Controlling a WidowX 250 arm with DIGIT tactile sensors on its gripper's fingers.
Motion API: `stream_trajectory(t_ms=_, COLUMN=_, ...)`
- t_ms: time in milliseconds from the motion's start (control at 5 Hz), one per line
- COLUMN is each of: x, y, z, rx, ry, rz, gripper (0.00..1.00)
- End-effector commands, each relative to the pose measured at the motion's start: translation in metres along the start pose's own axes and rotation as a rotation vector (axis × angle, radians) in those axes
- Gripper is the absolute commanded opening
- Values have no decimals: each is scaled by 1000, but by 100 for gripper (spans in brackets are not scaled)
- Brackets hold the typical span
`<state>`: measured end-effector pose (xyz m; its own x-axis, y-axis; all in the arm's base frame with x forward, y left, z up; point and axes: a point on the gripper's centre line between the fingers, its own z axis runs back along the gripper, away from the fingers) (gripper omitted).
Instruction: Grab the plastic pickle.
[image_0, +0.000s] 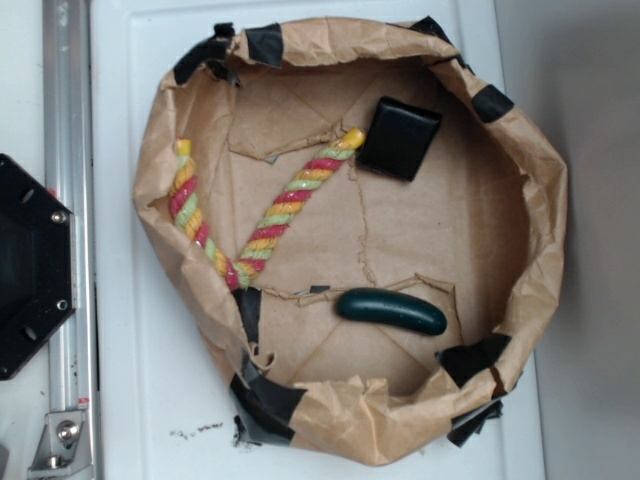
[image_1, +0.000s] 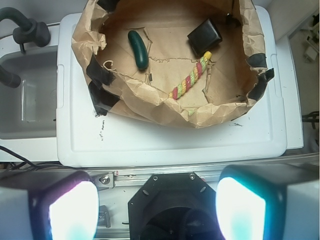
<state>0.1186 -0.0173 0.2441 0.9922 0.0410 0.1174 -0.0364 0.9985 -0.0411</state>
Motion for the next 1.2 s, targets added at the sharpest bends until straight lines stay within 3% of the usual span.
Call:
stream_trajectory(t_ms=0, x=0, y=0, z=0, rx=0, ry=0, rz=0, gripper=100)
stream_trajectory(t_ms=200, x=45, y=7, z=-51, rx=-6, ry=-40, rz=29, gripper=100)
stream_trajectory(t_ms=400, x=93, y=0, z=-83, rx=-11, ry=-100, rz=70, gripper=100)
stream_trajectory(t_ms=600, x=139, y=2, z=-112, rx=-21, ry=-79, rz=62, gripper=100)
stream_trajectory(t_ms=800, x=172, y=5, z=-144, rx=23, ry=-62, rz=22, gripper=100)
stream_trajectory(t_ms=1000, x=176, y=1, z=-165, rx=97, ry=-104, rz=-93, gripper=100)
